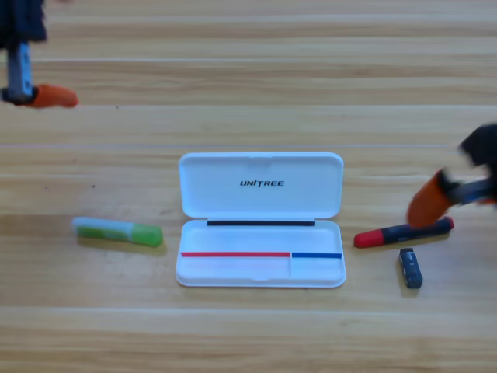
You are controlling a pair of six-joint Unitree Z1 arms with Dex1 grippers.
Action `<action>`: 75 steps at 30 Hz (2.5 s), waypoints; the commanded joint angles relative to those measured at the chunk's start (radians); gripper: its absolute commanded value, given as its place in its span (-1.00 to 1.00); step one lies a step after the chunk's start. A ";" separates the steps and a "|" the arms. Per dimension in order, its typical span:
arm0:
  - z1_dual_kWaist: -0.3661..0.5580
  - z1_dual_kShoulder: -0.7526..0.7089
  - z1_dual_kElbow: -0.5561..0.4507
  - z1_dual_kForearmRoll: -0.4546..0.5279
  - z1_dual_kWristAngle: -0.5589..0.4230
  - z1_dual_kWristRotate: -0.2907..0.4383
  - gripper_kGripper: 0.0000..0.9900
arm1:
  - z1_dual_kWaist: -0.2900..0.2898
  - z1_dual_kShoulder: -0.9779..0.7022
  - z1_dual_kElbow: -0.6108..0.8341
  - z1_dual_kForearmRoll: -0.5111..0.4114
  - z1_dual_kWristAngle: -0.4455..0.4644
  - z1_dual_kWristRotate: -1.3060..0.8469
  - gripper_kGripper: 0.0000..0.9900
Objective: Clean up eraser and pencils
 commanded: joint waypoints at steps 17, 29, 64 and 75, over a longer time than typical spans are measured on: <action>0.304 0.465 -0.040 0.195 -0.305 0.283 0.94 | -0.052 0.418 -0.076 0.010 -0.011 0.189 0.72; 0.300 0.539 -0.058 0.216 -0.315 0.201 0.94 | -0.052 0.500 -0.095 0.011 -0.008 0.191 -0.01; 0.240 0.692 -0.049 0.133 -0.437 0.129 1.00 | 0.200 0.536 -0.552 0.364 0.120 -0.974 -1.00; 0.221 0.675 0.020 0.038 -0.415 0.098 0.62 | 0.207 0.681 -0.705 0.390 0.040 -1.010 -1.00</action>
